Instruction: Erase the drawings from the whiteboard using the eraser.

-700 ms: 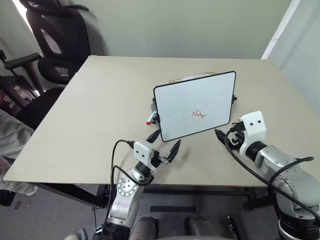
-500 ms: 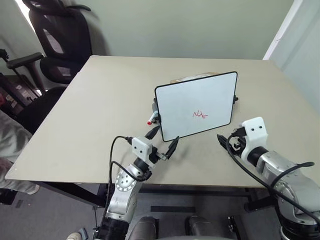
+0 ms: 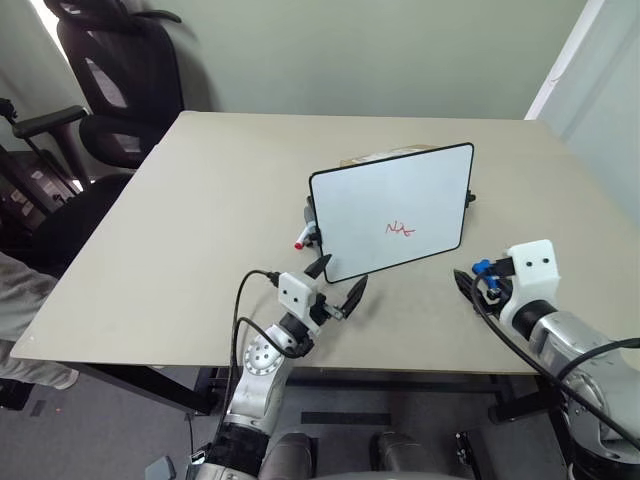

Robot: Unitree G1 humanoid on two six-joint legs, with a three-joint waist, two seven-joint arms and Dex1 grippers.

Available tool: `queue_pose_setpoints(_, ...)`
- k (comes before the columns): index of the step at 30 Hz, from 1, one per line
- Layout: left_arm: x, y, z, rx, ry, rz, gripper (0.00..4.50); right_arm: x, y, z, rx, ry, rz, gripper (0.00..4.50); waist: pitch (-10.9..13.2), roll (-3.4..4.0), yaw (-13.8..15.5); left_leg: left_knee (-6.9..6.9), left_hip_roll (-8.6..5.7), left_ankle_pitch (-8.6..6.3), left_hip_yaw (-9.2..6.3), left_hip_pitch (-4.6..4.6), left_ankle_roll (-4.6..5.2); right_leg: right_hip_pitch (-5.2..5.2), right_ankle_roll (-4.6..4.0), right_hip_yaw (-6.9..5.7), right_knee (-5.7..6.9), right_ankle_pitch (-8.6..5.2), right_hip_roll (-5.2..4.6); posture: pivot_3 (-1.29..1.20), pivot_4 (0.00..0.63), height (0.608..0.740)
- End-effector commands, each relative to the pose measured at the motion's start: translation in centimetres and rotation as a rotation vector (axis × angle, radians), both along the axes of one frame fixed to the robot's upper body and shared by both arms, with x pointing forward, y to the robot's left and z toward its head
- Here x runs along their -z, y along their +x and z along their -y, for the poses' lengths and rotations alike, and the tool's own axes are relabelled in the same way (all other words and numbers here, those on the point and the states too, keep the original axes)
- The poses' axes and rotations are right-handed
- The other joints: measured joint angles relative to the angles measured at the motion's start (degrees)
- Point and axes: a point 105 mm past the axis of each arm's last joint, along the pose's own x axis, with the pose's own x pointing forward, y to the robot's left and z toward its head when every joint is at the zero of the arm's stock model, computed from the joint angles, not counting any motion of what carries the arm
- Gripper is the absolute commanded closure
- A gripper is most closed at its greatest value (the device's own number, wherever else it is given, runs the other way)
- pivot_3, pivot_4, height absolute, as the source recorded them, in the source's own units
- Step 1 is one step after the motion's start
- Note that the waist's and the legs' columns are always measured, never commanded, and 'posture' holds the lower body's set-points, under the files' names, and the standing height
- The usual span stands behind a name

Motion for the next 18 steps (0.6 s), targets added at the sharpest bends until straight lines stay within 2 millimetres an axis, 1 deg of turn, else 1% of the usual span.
queue_pose_setpoints(1,-1.0,0.1,0.7,0.017,-0.015,0.042,0.0,-1.7,0.0,0.2,0.006,-0.013,0.064,0.77,0.0,-0.01,-0.04,0.0,0.0,0.0,0.0,0.0,0.0,-0.01,0.0,0.0,0.0,0.0,0.01,0.0,0.15,0.74)
queue_pose_setpoints(4,-0.9,0.1,0.4,0.003,-0.015,0.045,0.0,-1.6,0.3,0.2,0.003,-0.023,0.058,0.77,0.0,0.0,-0.04,0.0,0.0,0.01,0.0,0.02,0.01,0.01,0.03,0.0,0.0,0.0,0.02,0.0,0.15,0.74)
queue_pose_setpoints(8,-1.4,0.0,0.4,0.005,-0.028,0.064,0.0,-1.8,0.8,0.2,-0.004,-0.027,0.057,0.77,0.0,0.01,-0.07,-0.01,0.0,0.02,0.01,0.02,0.03,0.0,0.04,0.0,0.0,-0.01,0.02,0.0,0.15,0.74)
queue_pose_setpoints(11,-1.6,-0.1,0.4,-0.003,-0.019,0.079,0.0,-1.2,1.2,0.5,0.007,-0.051,0.014,0.77,0.0,0.0,-0.05,0.0,0.0,0.03,0.0,0.03,0.04,0.01,0.05,0.0,-0.01,-0.01,0.01,0.0,0.15,0.74)
queue_pose_setpoints(15,-2.6,-0.6,0.4,0.003,-0.031,0.125,0.0,0.5,2.4,1.7,0.05,-0.036,-0.111,0.77,0.0,0.0,-0.04,0.0,0.0,0.04,0.02,0.0,0.06,0.0,0.08,0.01,0.0,0.0,0.01,0.0,0.15,0.74)
queue_pose_setpoints(18,-3.2,-1.1,0.6,0.006,-0.035,0.141,0.0,0.8,3.3,2.2,0.073,-0.024,-0.143,0.77,-0.01,0.02,-0.09,0.0,0.0,0.05,0.01,0.01,0.08,0.0,0.09,0.01,0.01,0.01,0.01,0.0,0.15,0.74)
